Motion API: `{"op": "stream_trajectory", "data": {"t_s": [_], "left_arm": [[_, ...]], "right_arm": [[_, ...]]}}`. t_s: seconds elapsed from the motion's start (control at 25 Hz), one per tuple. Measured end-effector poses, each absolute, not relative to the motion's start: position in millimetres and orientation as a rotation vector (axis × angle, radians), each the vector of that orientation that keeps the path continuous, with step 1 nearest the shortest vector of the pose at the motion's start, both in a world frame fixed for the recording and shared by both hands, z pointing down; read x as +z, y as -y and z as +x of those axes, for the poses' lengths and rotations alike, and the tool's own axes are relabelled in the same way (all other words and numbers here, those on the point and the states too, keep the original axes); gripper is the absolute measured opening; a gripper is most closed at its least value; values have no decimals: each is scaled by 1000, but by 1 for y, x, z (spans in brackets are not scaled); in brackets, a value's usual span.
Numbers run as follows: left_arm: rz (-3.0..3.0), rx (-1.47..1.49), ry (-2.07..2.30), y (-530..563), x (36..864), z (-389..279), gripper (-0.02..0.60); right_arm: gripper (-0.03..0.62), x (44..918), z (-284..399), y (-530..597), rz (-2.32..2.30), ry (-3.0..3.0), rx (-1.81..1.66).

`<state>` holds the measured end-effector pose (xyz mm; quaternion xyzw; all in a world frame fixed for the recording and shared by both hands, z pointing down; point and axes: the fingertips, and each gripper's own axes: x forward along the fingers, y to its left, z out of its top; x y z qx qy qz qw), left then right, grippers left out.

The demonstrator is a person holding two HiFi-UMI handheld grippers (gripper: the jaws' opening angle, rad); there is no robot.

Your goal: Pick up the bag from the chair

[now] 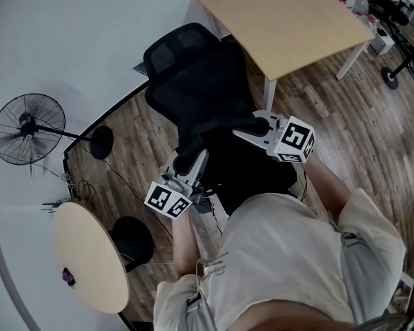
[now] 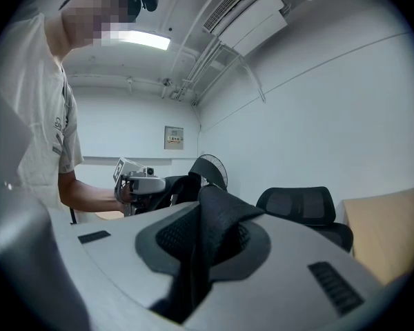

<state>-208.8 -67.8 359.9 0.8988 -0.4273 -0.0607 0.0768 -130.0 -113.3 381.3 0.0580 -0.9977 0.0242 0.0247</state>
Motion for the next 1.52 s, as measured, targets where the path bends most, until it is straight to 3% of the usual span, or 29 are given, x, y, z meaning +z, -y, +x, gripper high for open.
{"op": "stream_trajectory", "data": {"t_s": [1.52], "left_arm": [[2661,-148,1293,52,370,-205,130]], "right_arm": [[34,388,-133,111,182,3065,94]]}}
